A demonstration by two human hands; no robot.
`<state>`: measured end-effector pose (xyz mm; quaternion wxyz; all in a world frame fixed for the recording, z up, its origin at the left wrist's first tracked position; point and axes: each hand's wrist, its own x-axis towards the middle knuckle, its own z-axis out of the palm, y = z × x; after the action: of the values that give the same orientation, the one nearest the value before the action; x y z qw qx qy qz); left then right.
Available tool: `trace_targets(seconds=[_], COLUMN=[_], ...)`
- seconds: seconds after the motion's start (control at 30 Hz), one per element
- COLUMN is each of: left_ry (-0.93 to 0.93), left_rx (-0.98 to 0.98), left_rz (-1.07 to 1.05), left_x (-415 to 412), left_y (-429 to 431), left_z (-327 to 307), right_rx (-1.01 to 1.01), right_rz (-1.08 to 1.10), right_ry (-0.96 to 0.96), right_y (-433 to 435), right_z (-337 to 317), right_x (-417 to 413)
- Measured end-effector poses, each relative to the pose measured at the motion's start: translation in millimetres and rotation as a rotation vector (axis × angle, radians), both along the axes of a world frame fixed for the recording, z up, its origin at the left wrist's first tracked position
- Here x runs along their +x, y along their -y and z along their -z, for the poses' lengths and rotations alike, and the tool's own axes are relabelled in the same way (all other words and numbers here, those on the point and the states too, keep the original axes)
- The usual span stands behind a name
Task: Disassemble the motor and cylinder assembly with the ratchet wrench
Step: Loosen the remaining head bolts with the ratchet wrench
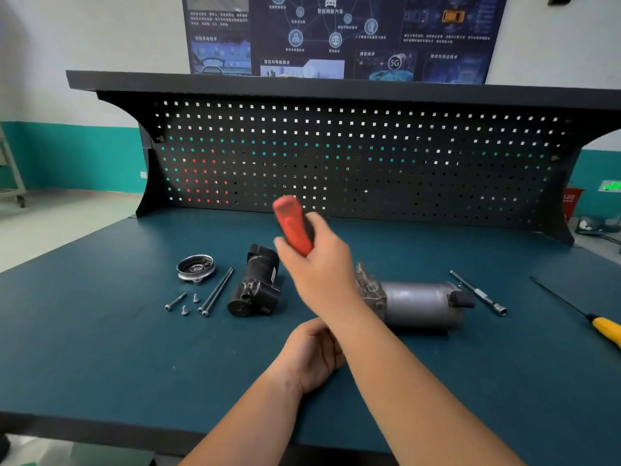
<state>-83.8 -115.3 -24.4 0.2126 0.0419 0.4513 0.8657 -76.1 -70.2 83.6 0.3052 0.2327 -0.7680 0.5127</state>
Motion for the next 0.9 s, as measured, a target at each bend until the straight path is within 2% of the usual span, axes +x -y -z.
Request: trace_targets(seconds=[0.13,0.27,0.37,0.53,0.6,0.8,0.9], left_ry=[0.011,0.001,0.025,0.061,0.053,0.024,0.014], left_rx=[0.016,-0.009,-0.017,0.005,0.012,-0.003,-0.003], left_rz=[0.002,-0.042,-0.052,-0.079,-0.060,-0.055,-0.071], left_x=[0,-1,-1,-4,-4,-1,-1], left_y=[1,-1,-1,-3,-3,-4,-3], left_z=[1,1,2,2,3,1,1], right_rx=[0.085,-0.096,-0.357,-1.057,-1.278,-1.735,-1.821], right_rz=[-0.045,-0.030,-0.016,-0.009,0.022,0.047,-0.016], right_ry=[0.005,-0.009,0.062,0.203,0.241,0.521,0.623], right_y=[7,-6,-26,-64,-79,-105,-106], right_z=[2,0,-1,5,16,64,83], right_x=[-2,-3,-2,-4,-1,10,16])
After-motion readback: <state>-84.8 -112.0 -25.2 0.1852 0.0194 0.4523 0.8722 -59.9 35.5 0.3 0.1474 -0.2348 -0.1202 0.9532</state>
